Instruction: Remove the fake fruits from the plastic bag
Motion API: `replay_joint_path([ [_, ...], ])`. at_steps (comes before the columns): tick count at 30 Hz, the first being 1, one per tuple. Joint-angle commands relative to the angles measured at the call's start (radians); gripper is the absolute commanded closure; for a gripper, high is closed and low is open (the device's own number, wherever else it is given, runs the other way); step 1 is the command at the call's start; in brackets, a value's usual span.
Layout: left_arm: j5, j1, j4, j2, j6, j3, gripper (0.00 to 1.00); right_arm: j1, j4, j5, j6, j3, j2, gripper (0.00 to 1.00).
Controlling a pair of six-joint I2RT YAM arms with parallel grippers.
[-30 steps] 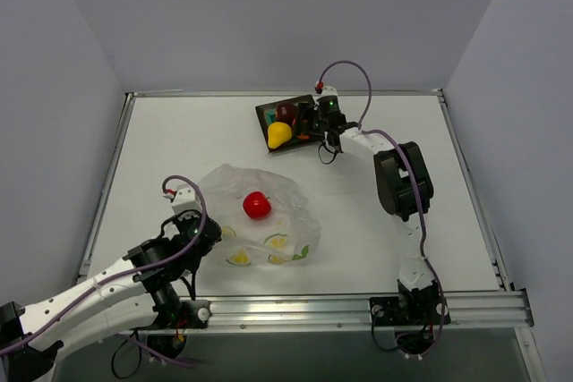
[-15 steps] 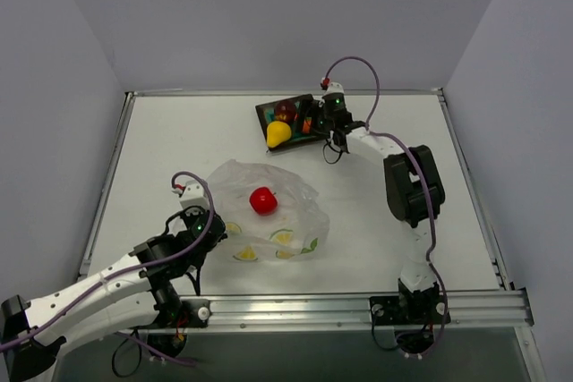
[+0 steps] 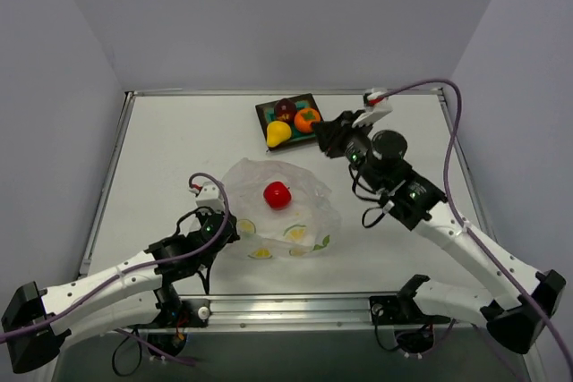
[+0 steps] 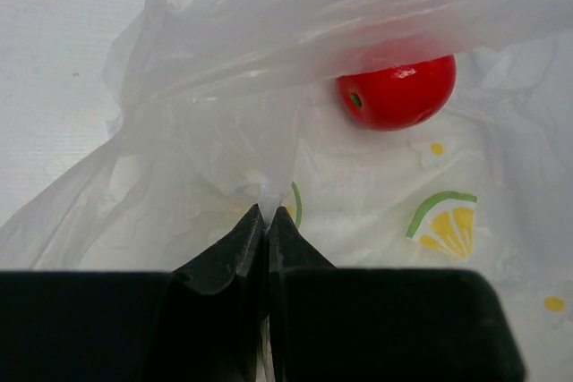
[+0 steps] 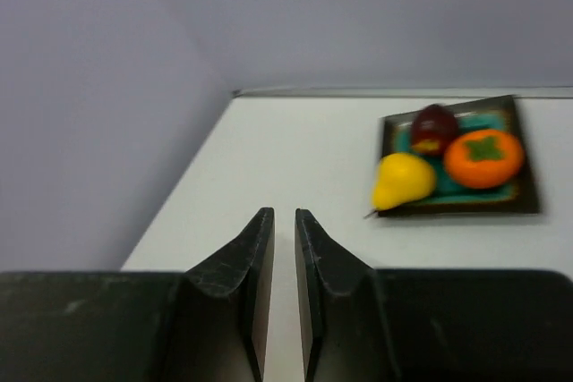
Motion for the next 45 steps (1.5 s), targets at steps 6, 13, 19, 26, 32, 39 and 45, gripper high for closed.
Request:
replay_joint_path([
  [6,0.018,-0.014,0.134,0.01,0.016,-0.032,0.98,0.762,-0.21,0.324,0.015,-0.017,-0.015,0.87],
  [13,0.02,-0.024,0.214,0.036,0.016,-0.055,0.98,0.883,-0.204,0.542,0.076,-0.052,0.163,0.87],
  [19,0.051,-0.043,0.285,0.074,-0.014,-0.098,0.98,0.742,-0.121,0.578,0.116,-0.113,0.275,0.88],
  [26,0.095,-0.052,0.386,0.157,-0.043,-0.141,0.98,0.568,-0.047,0.618,0.101,-0.132,0.385,0.76],
  [32,0.118,-0.061,0.447,0.21,-0.06,-0.167,0.97,0.463,0.002,0.54,0.055,-0.11,0.484,0.14],
  [39,0.123,-0.063,0.47,0.239,-0.054,-0.172,0.98,0.366,0.083,0.371,0.023,-0.103,0.612,0.04],
  [45,0.127,-0.063,0.487,0.275,-0.051,-0.161,0.98,0.336,0.193,0.303,0.006,-0.107,0.668,0.08],
])
